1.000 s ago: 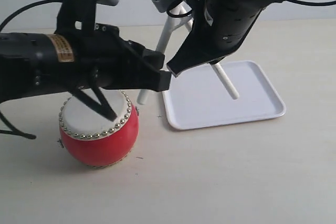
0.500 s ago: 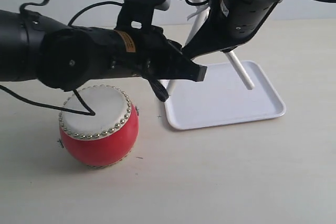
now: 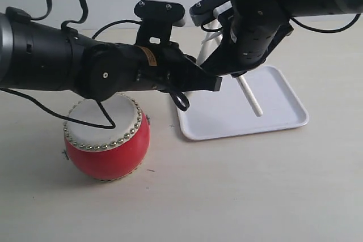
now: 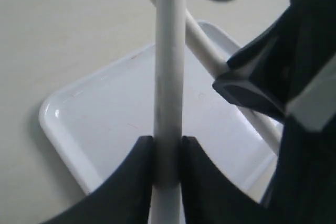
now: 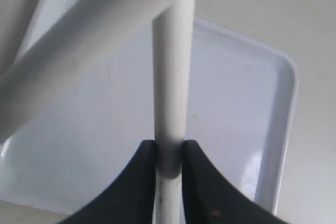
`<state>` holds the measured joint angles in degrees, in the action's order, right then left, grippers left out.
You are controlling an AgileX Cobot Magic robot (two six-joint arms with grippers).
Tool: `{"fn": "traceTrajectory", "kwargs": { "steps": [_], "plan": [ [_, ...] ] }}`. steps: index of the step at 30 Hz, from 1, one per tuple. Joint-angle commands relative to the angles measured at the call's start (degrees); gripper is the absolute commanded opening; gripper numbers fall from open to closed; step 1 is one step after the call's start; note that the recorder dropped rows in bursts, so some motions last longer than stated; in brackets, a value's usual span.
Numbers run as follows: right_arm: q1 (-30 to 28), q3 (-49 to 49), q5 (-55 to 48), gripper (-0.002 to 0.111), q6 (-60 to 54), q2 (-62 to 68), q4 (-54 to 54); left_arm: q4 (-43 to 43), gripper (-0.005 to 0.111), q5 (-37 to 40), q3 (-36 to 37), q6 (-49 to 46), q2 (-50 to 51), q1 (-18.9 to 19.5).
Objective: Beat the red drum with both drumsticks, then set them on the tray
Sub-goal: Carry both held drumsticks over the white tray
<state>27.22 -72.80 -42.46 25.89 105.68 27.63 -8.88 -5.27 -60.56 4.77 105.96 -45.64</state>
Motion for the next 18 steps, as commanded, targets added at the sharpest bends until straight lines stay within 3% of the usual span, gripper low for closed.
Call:
{"fn": "traceTrajectory", "kwargs": {
  "steps": [1,12,18],
  "plan": [
    [-1.33,-0.13,1.62,0.0,0.02,1.48,0.03,-0.55,0.0,-0.01,-2.1,0.38,3.08,0.05],
    [-1.36,-0.13,3.6,0.0,-0.31,6.22,1.23,-0.55,0.0,8.6,-8.96,-0.27,8.68,0.05],
    [-1.36,-0.13,5.46,0.0,-2.3,8.86,1.99,-0.55,0.0,8.06,-9.06,-0.27,10.51,0.05]
  ]
}}
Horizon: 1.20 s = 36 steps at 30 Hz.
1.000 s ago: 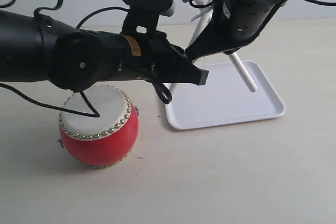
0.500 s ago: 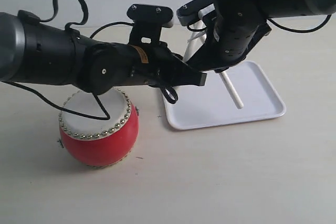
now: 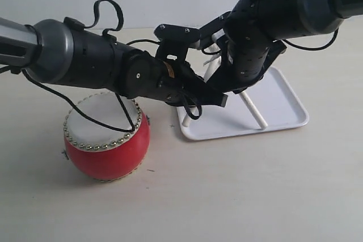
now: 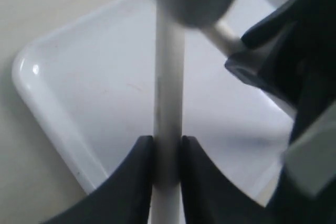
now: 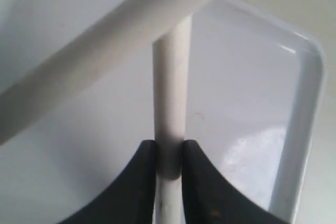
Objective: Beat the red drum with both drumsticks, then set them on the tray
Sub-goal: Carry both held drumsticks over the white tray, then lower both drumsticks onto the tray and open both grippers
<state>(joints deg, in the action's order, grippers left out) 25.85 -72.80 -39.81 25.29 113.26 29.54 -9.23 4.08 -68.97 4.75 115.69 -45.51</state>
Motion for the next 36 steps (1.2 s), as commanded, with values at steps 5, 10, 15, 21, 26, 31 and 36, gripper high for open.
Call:
{"fn": "traceTrajectory", "kwargs": {
  "steps": [5,10,15,21,26,31,36],
  "plan": [
    [0.01,-0.13,4.96,0.0,-1.96,1.9,2.24,-0.09,0.0,-0.91,-1.25,-0.25,1.8,-0.08],
    [0.01,-0.13,4.96,0.0,-1.96,2.01,3.5,-0.09,0.0,0.71,-3.37,-0.25,2.83,-0.08],
    [0.01,-0.13,4.96,0.0,-1.96,2.45,3.58,-0.09,0.0,1.87,-4.66,-0.25,3.42,-0.08],
    [0.01,-0.13,5.8,0.0,-1.72,4.48,3.58,-0.2,0.0,1.98,-4.66,-0.25,3.78,-0.08],
    [0.01,-0.13,6.54,0.003,-1.85,6.28,2.64,-0.2,0.0,5.47,-6.26,-0.25,4.27,-0.08],
    [0.01,-0.13,7.11,0.015,-3.38,6.48,0.55,-0.2,0.0,10.68,-10.17,-0.25,5.35,-0.08],
    [0.01,-0.13,6.98,0.02,-3.38,6.48,0.55,-0.2,0.009,11.58,-12.35,-0.25,6.36,-0.08]
  ]
}}
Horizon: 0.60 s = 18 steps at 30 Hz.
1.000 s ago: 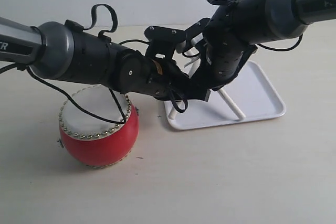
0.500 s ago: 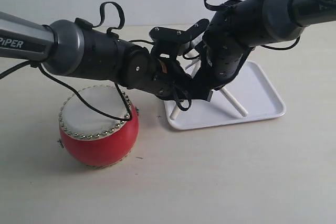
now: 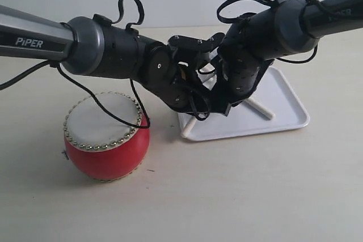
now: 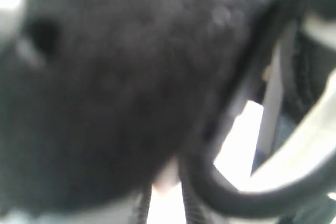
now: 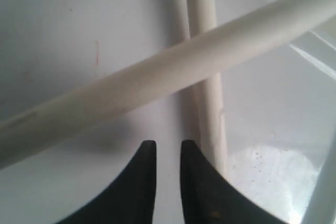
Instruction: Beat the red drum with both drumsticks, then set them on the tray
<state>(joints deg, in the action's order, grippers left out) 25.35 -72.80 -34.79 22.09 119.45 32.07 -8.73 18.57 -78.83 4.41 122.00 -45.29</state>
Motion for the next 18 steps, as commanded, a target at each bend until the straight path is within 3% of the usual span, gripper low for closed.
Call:
{"fn": "traceTrajectory", "kwargs": {
  "steps": [1,7,18],
  "plan": [
    [0.51,-0.13,1.95,0.02,-0.18,0.29,-1.98,-0.7,0.015,-2.91,-2.7,0.09,0.26,-0.29],
    [0.51,-0.13,0.65,0.02,-0.18,0.05,-1.76,-0.7,0.046,-3.15,-3.31,0.09,0.52,-0.29],
    [0.51,-0.13,-6.16,0.019,-1.58,-10.71,-2.98,-0.48,0.048,-1.98,-3.31,-0.02,-5.69,-0.29]
  ]
}}
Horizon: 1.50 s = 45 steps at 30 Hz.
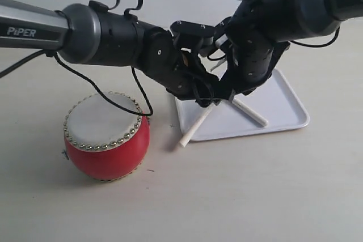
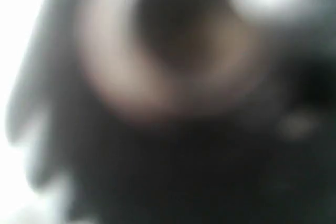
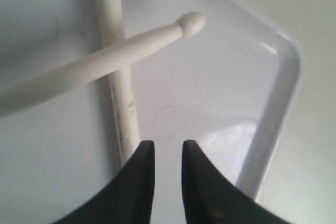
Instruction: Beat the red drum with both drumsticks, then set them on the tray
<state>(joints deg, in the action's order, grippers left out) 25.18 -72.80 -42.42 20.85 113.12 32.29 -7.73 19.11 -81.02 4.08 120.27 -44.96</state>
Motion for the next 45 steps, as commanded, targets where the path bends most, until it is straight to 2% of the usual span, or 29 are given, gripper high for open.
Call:
{"fn": "traceTrajectory", "kwargs": {
  "steps": [1,5,7,10,11,14,22,32,38,45],
  "plan": [
    [0.68,-0.13,1.47,0.019,-0.32,-5.52,-3.67,-1.5,0.048,-2.02,-1.13,0.15,-4.91,-0.63],
    [0.68,-0.13,0.27,0.019,-1.56,-10.65,-5.2,-1.5,0.043,1.93,-1.13,-2.38,-10.27,-0.63],
    [0.68,-0.13,0.12,0.016,-2.85,-12.75,-6.99,-1.38,0.032,3.27,-1.13,-2.38,-12.59,-0.63],
    [0.68,-0.13,0.12,0.001,-4.39,-16.14,-8.64,0.57,0.006,6.04,-1.13,-2.38,-16.42,-0.63],
    [0.8,-0.13,0.12,0.0,-4.78,-17.1,-9.14,1.32,0.0,6.91,-0.98,-2.59,-17.88,-0.75],
    [0.8,-0.13,-0.22,0.0,-6.36,-20.72,-11.49,1.69,0.0,7.86,0.48,-2.61,-22.57,-0.75],
    [0.8,-0.13,-3.05,0.0,-7.66,-31.94,-14.92,2.78,0.0,3.78,9.47,-2.74,-37.71,-0.83],
    [0.8,0.14,-2.64,0.0,-19.35,-46.1,-30.84,3.14,0.0,-8.57,27.86,-2.74,-61.55,-0.83],
    [0.8,7.58,3.74,0.0,-22.25,-56.0,-35.6,3.14,0.0,-15.06,38.22,-2.84,-75.66,-0.83],
    [0.8,20.82,12.04,0.0,-22.25,-69.77,-37.21,4.29,0.0,-16.34,46.91,-3.01,-89.77,-0.83]
  ]
}}
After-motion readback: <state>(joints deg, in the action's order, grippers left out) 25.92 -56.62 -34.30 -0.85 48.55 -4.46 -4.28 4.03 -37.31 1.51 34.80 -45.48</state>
